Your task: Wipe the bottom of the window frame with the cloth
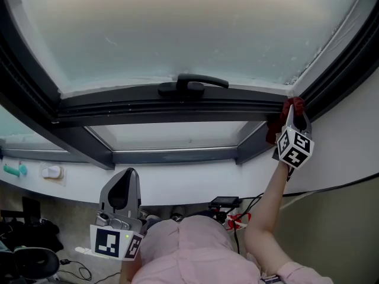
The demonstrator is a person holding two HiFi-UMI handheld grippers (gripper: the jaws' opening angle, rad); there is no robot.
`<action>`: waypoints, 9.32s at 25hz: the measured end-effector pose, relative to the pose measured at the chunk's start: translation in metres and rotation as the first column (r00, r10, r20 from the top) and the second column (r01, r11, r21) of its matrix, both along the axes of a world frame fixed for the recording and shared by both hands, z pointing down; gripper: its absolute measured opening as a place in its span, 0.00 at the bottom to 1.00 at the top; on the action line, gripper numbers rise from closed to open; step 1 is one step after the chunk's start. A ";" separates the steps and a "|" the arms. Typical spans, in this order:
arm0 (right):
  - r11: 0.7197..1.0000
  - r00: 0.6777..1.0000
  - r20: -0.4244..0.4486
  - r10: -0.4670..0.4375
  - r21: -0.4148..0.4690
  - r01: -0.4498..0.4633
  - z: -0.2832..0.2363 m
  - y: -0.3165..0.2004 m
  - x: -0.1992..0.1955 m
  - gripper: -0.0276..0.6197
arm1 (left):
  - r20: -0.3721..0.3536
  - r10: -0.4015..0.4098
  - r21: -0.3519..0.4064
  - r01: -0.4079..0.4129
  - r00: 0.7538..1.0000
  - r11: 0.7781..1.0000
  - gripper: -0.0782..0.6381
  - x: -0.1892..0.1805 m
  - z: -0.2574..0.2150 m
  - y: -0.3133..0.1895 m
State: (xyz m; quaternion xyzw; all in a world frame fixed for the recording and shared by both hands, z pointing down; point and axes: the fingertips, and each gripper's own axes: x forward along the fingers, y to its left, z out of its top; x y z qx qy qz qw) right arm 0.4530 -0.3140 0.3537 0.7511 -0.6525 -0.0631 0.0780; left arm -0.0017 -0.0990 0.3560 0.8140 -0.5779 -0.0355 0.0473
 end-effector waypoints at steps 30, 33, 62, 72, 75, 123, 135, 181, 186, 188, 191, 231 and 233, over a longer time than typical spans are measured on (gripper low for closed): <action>0.891 0.903 -0.026 -0.429 0.154 0.427 -0.046 0.076 -0.195 0.14 | -0.006 0.017 0.005 -0.017 1.000 1.000 0.10 -0.009 -0.001 0.008; 0.853 0.861 -0.023 -0.508 0.125 0.506 -0.036 0.079 -0.248 0.14 | -0.009 0.006 0.000 -0.006 1.000 1.000 0.10 -0.015 0.001 0.012; 0.821 0.821 -0.028 -0.570 -0.062 0.568 0.013 0.063 -0.362 0.14 | -0.021 0.021 -0.042 -0.022 1.000 0.999 0.10 -0.062 0.010 0.007; 0.832 0.832 -0.040 -0.553 -0.072 0.550 0.016 0.061 -0.352 0.14 | -0.024 0.022 -0.043 -0.023 0.999 0.999 0.10 -0.060 0.012 0.004; 0.835 0.836 -0.038 -0.548 -0.074 0.545 0.017 0.060 -0.346 0.14 | -0.024 0.023 -0.041 -0.024 0.999 0.999 0.10 -0.058 0.011 0.005; 0.888 0.889 -0.037 -0.456 -0.085 0.451 0.029 0.049 -0.237 0.14 | -0.001 0.005 -0.025 -0.005 1.000 1.000 0.10 -0.010 0.007 0.011; 0.917 0.919 -0.027 -0.393 -0.088 0.389 0.030 0.045 -0.205 0.14 | -0.001 0.013 -0.028 -0.013 1.000 1.000 0.10 -0.005 0.007 0.006; 0.993 0.998 0.008 -0.055 -0.103 0.056 0.036 0.029 -0.059 0.14 | -0.012 0.032 -0.013 -0.032 0.999 0.999 0.10 0.010 0.004 -0.008; 0.994 0.999 0.012 -0.030 -0.104 0.031 0.036 0.029 -0.049 0.14 | -0.016 0.032 -0.016 -0.032 0.999 0.999 0.10 0.010 0.005 -0.011; 0.994 1.000 0.013 -0.022 -0.102 0.023 0.036 0.028 -0.046 0.14 | -0.016 0.031 -0.017 -0.031 0.999 0.999 0.10 0.010 0.005 -0.013; 0.995 1.000 0.015 -0.002 -0.103 0.004 0.037 0.027 -0.038 0.14 | -0.016 0.028 -0.018 -0.028 0.999 0.999 0.10 0.010 0.005 -0.015; 0.981 0.987 0.031 0.159 -0.119 -0.154 0.041 0.018 0.027 0.14 | -0.053 0.004 0.007 -0.004 0.999 1.000 0.10 -0.001 0.004 -0.032; 0.978 0.985 0.025 0.170 -0.126 -0.166 0.041 0.019 0.027 0.14 | -0.056 0.011 0.010 -0.011 0.998 1.000 0.10 -0.004 0.002 -0.028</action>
